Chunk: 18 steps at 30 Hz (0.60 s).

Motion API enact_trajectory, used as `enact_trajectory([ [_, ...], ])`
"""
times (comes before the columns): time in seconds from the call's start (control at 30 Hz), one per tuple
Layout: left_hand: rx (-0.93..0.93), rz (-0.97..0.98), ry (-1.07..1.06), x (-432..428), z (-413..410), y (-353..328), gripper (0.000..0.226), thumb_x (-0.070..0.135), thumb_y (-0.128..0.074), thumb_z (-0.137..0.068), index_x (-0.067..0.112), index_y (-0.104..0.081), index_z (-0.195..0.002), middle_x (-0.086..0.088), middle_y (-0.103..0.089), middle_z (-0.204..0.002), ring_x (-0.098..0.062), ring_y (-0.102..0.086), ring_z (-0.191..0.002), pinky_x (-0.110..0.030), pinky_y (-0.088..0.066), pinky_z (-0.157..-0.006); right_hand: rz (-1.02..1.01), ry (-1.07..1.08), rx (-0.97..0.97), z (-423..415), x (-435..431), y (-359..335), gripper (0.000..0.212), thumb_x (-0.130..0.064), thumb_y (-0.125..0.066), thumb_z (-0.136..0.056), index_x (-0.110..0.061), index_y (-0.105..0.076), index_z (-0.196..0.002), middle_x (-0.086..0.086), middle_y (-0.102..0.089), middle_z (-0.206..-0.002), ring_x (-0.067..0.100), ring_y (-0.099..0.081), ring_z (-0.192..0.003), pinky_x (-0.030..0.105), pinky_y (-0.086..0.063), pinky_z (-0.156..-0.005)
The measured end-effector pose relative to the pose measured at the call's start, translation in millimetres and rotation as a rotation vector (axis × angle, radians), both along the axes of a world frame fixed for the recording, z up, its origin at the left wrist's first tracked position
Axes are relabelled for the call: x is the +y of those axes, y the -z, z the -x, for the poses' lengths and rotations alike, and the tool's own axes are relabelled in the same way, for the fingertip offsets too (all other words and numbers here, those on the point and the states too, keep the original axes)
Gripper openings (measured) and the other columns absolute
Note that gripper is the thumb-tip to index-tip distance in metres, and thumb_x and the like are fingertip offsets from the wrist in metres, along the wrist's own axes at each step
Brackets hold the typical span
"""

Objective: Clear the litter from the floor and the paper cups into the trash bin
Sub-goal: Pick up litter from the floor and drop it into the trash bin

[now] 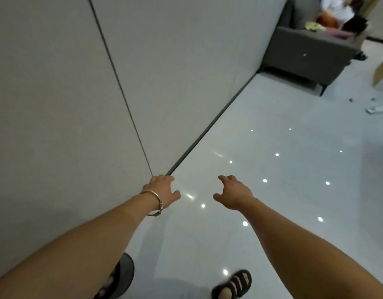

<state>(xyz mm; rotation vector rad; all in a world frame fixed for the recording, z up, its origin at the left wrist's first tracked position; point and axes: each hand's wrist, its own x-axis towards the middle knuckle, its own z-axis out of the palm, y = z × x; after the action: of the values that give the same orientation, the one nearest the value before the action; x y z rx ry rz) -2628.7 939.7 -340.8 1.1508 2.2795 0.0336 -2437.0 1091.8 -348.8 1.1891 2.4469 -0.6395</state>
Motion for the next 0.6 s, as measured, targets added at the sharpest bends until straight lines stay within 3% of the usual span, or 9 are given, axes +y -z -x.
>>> enact_trajectory([
  [0.33, 0.030, -0.093, 0.352, 262.2, -194.0, -32.2, 0.065, 0.050, -0.049, -0.086, 0.023, -0.034, -0.143, -0.002, -0.038, -0.146, -0.023, -0.031, -0.135, -0.042, -0.034, -0.107, -0.015, 0.396, -0.009, -234.8, 170.9, -26.6, 0.072, -0.043, -0.055, -0.090, -0.022, -0.023, -0.151, 0.007, -0.035, -0.147, 0.029, -0.045, -0.126, 0.039, -0.045, -0.094],
  [0.6, -0.010, -0.088, 0.553, 409.5, -279.9, -32.7, 0.065, 0.049, -0.050, -0.087, 0.023, -0.033, -0.144, -0.002, -0.033, -0.149, -0.024, -0.028, -0.136, -0.043, -0.034, -0.107, -0.010, 0.609, 0.025, -320.6, 271.3, -28.1, 0.073, -0.042, -0.055, -0.090, -0.023, -0.023, -0.152, 0.006, -0.033, -0.148, 0.029, -0.045, -0.125, 0.038, -0.045, -0.093],
])
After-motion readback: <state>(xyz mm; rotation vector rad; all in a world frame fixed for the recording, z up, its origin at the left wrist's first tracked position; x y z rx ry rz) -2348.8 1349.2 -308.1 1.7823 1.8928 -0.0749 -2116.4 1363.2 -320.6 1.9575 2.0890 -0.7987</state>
